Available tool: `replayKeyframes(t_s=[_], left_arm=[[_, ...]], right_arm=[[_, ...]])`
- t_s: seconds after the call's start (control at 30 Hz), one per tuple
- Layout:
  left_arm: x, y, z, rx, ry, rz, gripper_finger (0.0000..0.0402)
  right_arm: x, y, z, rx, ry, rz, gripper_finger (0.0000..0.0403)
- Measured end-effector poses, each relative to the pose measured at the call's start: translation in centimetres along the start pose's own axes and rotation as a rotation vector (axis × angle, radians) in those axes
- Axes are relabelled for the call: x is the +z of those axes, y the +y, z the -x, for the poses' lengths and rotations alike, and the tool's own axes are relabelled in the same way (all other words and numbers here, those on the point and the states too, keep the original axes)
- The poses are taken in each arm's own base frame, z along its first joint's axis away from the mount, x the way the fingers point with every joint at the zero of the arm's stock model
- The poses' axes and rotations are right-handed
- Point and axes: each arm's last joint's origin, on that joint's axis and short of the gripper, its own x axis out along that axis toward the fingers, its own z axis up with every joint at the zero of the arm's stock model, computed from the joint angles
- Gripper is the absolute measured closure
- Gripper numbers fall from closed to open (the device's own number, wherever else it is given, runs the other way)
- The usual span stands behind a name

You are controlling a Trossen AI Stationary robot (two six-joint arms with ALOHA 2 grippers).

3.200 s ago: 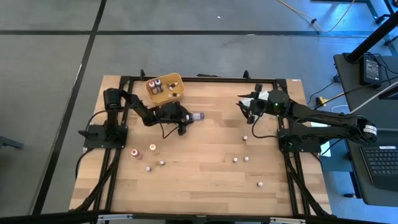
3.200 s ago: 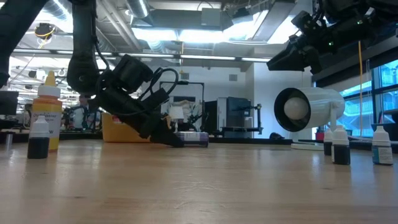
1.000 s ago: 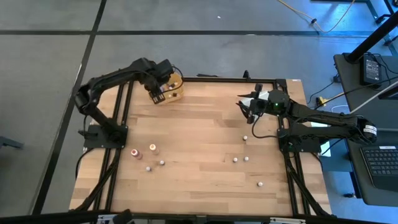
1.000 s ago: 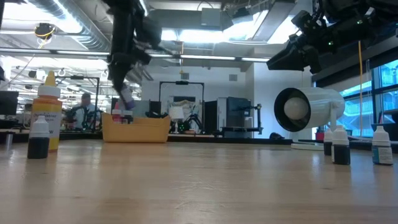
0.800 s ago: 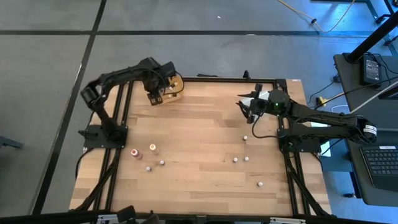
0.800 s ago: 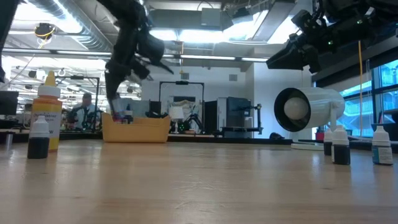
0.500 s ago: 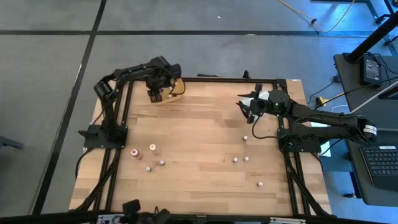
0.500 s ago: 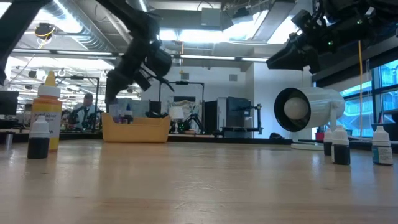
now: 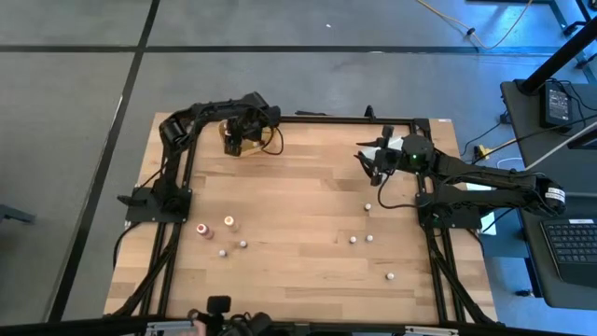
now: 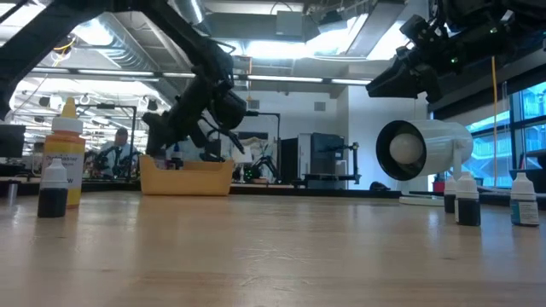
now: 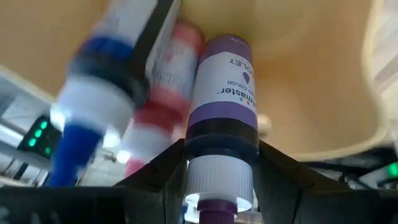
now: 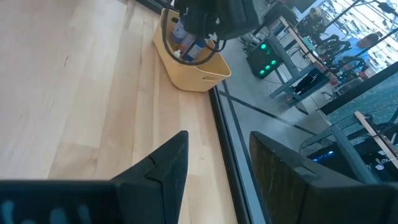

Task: Pick & Place food coloring
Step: Put the large purple food coloring bottle into the yellow bin

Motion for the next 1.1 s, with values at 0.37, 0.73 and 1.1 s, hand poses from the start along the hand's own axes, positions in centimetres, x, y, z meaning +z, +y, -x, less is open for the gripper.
replayKeyframes(t_s=[0.37, 0.73, 1.1], left_arm=[[0.5, 0.46, -0.13, -0.038, -0.097, 0.016, 0.0236], [0.3, 0.41, -0.23, -0.065, -0.089, 0.027, 0.0237], [0.37, 0.41, -0.22, -0.072, -0.099, 0.038, 0.0236]], right_arm=[[-0.07, 0.05, 0.0, 0.005, 0.007, 0.001, 0.023], [-0.14, 0.11, 0.0, 0.011, 0.014, 0.011, 0.023], [-0.18, 0.14, 0.0, 0.014, 0.018, 0.015, 0.023]])
